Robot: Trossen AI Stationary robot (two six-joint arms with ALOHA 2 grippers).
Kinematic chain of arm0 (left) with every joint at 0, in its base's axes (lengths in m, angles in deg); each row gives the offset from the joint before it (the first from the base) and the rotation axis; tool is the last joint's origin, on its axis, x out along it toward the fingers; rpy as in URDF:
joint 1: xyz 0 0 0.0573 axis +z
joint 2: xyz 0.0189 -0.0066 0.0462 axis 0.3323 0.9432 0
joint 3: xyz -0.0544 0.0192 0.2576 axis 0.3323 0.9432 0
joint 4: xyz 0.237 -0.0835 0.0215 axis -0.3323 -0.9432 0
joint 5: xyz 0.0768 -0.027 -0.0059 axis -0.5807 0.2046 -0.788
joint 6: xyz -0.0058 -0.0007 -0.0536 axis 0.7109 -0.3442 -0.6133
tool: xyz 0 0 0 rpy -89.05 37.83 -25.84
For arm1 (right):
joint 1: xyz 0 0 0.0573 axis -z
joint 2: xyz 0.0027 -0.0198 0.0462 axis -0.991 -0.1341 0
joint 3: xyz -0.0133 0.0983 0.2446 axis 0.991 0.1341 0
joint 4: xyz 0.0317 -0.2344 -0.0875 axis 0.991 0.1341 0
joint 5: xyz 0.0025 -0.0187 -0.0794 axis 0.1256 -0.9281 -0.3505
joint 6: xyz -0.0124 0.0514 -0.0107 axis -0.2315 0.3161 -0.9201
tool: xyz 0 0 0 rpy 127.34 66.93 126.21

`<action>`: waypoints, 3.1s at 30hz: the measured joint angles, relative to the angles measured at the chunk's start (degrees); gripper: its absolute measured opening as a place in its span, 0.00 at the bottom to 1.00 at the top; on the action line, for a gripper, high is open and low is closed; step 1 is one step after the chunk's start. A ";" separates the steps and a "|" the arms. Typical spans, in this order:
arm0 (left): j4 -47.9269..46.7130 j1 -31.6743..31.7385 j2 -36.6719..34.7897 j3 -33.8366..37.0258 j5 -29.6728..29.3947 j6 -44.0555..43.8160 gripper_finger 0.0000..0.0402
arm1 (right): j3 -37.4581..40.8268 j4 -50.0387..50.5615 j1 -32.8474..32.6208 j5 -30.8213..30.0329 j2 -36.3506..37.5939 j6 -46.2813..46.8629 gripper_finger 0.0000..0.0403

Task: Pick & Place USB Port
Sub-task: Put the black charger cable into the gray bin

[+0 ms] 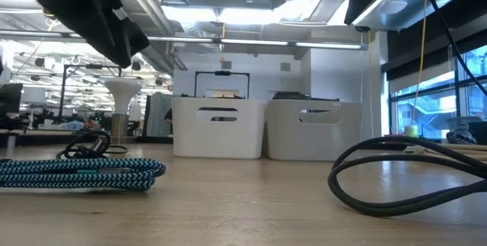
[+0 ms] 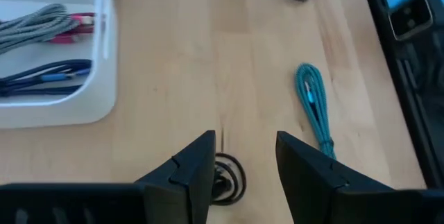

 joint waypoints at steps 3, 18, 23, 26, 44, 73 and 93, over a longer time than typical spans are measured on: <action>-0.14 -1.32 0.00 0.00 -0.01 1.55 0.36 | 0.00 0.00 0.00 0.00 0.00 0.09 0.63; -0.09 -5.18 0.00 0.00 -3.62 0.70 0.36 | 0.00 -0.04 0.01 0.00 0.00 0.22 0.63; -0.08 -5.16 0.00 0.00 -3.66 0.70 0.36 | 0.00 -0.02 0.02 0.00 0.00 0.22 0.63; -0.08 -5.16 0.00 0.00 -3.66 0.70 0.36 | 0.00 -0.04 0.02 0.00 0.00 0.22 0.63; -0.26 -5.16 0.07 0.00 -7.10 4.61 0.36 | 0.00 -0.04 0.01 0.00 0.00 0.19 0.63; -0.33 -5.82 6.91 0.00 -6.77 5.18 0.36 | 22.56 -26.55 -12.42 30.23 -0.06 16.73 0.63; -0.93 -5.75 6.88 0.00 -10.94 5.14 0.36 | 33.09 -66.75 -21.42 52.49 -10.27 27.54 0.63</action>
